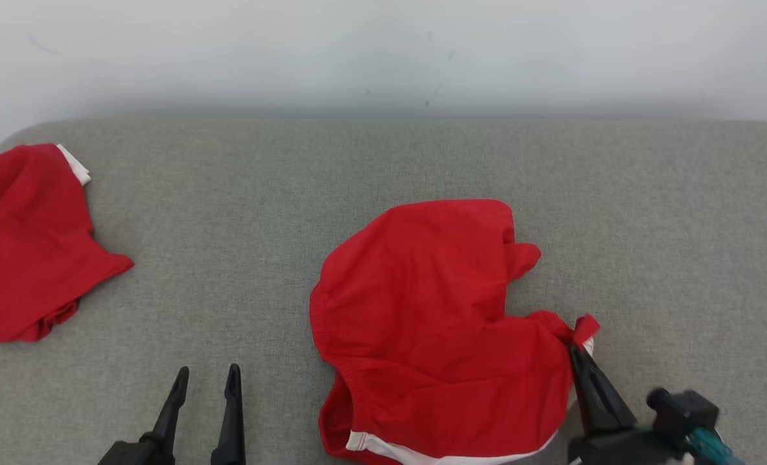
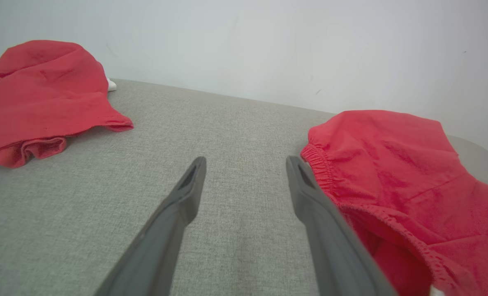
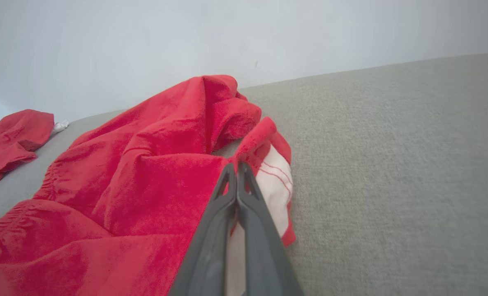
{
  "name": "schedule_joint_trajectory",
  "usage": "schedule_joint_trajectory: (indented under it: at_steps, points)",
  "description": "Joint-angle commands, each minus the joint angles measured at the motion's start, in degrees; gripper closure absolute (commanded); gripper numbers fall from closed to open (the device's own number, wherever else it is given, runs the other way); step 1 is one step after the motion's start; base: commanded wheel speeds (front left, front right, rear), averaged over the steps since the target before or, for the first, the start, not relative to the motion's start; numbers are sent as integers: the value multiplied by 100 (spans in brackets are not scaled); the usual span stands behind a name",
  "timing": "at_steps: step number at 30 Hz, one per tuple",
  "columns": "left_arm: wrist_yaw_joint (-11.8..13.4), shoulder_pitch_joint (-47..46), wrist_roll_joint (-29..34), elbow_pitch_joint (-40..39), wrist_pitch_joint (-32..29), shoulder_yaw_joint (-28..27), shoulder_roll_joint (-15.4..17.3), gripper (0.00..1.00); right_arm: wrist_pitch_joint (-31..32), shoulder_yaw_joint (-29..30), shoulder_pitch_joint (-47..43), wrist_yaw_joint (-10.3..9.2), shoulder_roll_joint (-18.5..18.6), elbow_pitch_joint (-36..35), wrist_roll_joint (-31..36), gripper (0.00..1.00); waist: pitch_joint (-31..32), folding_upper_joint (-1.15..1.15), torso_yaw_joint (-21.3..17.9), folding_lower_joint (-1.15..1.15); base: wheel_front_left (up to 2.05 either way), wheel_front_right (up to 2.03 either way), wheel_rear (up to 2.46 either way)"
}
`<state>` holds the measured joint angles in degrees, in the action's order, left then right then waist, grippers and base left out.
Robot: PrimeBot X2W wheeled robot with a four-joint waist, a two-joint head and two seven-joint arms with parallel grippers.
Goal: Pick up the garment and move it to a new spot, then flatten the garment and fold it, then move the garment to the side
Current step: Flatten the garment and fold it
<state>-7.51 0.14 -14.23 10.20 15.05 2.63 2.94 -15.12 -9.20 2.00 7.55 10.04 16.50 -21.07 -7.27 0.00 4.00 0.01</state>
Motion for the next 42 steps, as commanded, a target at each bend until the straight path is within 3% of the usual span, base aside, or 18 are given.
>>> schedule_joint_trajectory:
  at_steps: [1, 6, 12, 13, 14, 15, 21, 25, 29, 34, 42]
  points:
    - [5, -21, -27, 22, 18, 19, -9, 0, -5, -95, 192, -13, -14, 92, 13, 100, 101, 0, 66, -1, 0, 0, 0]
    - [5, 91, 10, 98, 18, 167, -9, 0, -4, -480, 976, -13, 1, 1015, 100, 100, 360, 0, 233, -1, 0, 0, 0]
    - [5, 190, 20, 168, 18, 344, -7, 0, -5, -531, 1418, -13, -92, 2065, 153, 100, 594, 0, 445, -1, 0, 0, 0]
    - [6, 233, 22, 175, 18, 364, -7, 0, -5, -526, 1451, -13, -111, 2179, 146, 77, 630, 0, 469, -1, 0, 0, 0]
    - [6, 262, 29, 188, 18, 392, -7, 0, -5, -491, 1455, -13, -131, 2231, 133, 46, 667, 0, 491, -1, 0, 0, 0]
    - [6, 285, 36, 191, 18, 408, -6, 0, -5, -458, 1432, -13, -158, 2232, 81, 0, 698, 0, 497, -1, 0, 0, 0]
    - [5, 400, 5, 48, 18, 471, -7, 0, -5, -159, 1054, -13, -26, 1538, 6, 0, 741, 0, 418, -1, 0, 0, 0]
    - [6, 383, 83, -147, 18, 780, -5, 0, -4, 253, 625, -13, 104, 755, 6, 0, 653, 0, 299, -1, 0, 0, 0]
    - [6, 469, 122, -315, 18, 1239, 62, 0, -4, 438, 255, -13, 292, 424, 50, 0, 601, 0, 221, -1, 0, 0, 0]
    - [6, 573, 57, -235, 18, 2157, 316, 0, -4, 503, 119, -13, 467, 519, 14, 0, 540, 0, 139, -1, 0, 0, 0]
    - [6, 114, -175, 406, 18, 2556, 421, 0, -5, -30, 668, -13, 614, 1089, -180, 0, 395, 0, 93, -1, 0, 0, 0]
